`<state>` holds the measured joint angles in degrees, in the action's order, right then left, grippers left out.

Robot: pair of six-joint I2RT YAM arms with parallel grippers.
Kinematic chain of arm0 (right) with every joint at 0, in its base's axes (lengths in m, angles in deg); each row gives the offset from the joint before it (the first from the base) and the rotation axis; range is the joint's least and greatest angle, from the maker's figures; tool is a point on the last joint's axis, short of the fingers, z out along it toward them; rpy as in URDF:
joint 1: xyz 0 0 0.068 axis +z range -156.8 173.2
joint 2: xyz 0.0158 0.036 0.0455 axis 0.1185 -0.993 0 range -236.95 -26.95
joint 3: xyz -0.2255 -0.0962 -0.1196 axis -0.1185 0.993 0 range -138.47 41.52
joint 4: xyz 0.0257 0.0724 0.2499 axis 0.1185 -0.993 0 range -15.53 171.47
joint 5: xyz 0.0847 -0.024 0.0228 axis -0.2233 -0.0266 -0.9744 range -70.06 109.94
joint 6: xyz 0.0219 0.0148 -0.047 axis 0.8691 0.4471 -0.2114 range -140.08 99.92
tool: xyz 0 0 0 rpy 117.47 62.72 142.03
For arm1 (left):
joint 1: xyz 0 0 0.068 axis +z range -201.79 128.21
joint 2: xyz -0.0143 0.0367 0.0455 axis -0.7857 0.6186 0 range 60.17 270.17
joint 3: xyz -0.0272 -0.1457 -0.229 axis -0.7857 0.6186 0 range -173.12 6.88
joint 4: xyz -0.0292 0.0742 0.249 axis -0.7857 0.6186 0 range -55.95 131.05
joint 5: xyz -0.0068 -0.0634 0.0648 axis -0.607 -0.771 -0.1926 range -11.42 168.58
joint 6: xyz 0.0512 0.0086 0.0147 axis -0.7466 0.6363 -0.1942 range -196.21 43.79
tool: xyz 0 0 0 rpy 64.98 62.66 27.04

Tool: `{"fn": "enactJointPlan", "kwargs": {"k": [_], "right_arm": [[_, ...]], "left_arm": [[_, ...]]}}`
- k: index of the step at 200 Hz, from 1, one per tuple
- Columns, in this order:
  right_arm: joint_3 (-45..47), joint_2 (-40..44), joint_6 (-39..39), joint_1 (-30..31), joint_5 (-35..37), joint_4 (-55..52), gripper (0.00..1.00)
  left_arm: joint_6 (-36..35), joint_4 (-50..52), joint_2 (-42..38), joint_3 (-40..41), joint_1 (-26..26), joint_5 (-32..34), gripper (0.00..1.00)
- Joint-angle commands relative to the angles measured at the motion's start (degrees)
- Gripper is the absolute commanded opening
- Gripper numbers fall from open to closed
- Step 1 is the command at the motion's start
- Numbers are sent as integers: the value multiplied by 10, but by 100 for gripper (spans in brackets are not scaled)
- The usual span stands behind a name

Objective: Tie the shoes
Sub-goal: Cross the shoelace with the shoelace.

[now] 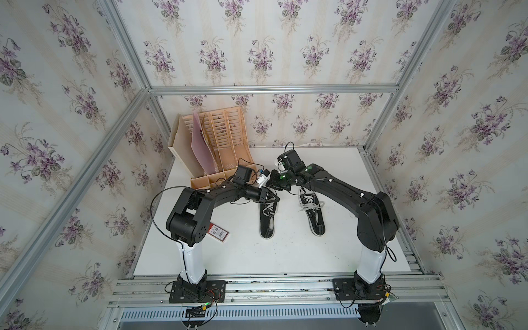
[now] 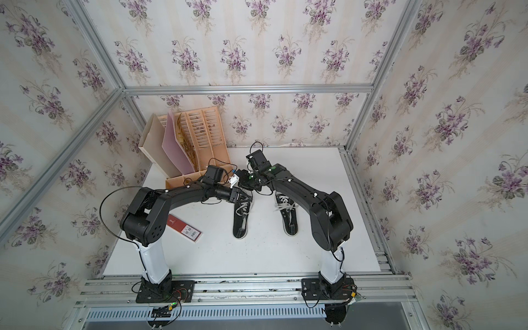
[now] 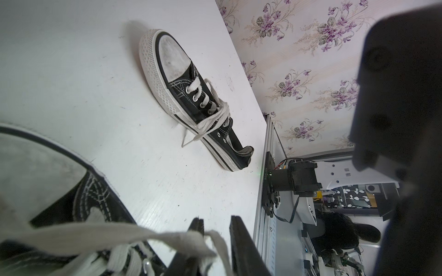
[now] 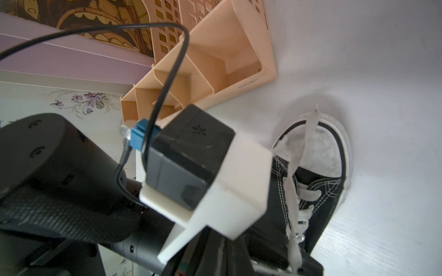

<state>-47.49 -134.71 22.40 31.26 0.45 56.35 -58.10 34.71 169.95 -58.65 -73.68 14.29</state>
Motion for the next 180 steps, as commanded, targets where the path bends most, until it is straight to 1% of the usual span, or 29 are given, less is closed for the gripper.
{"fn": "enactJointPlan", "kwargs": {"k": [1,20,33,42,49,74,81,83,89,111,136,170,180], "right_arm": [[0,3,-13,-5,6,5,0],[-1,11,-61,-14,5,1,1],[4,22,-100,-22,8,1,6],[10,28,-129,-31,-5,9,9],[14,32,-150,-36,-11,15,14],[25,31,-224,-62,-28,41,40],[34,29,-238,-64,-30,53,44],[36,28,-243,-82,-30,58,44],[44,28,-251,-97,-29,68,46],[91,39,-269,-133,-25,127,47],[176,85,-311,-137,-20,213,44],[302,117,-343,-130,-96,361,42],[331,120,-360,-118,-102,403,42]], "left_arm": [[0,-10,-12,0,0,15,12],[0,-7,-22,5,1,15,2],[5,-12,-33,13,2,15,0],[10,-17,-40,20,3,12,0],[12,-16,-44,24,4,9,0],[18,-17,-53,34,10,-8,0],[21,-17,-54,35,12,-14,0],[21,-17,-54,36,13,-16,0],[24,-17,-55,37,15,-20,0],[32,-16,-60,39,21,-29,0],[41,-15,-64,36,25,-29,0],[51,-18,-59,26,29,-35,0],[53,-17,-58,24,29,-38,0]]}}
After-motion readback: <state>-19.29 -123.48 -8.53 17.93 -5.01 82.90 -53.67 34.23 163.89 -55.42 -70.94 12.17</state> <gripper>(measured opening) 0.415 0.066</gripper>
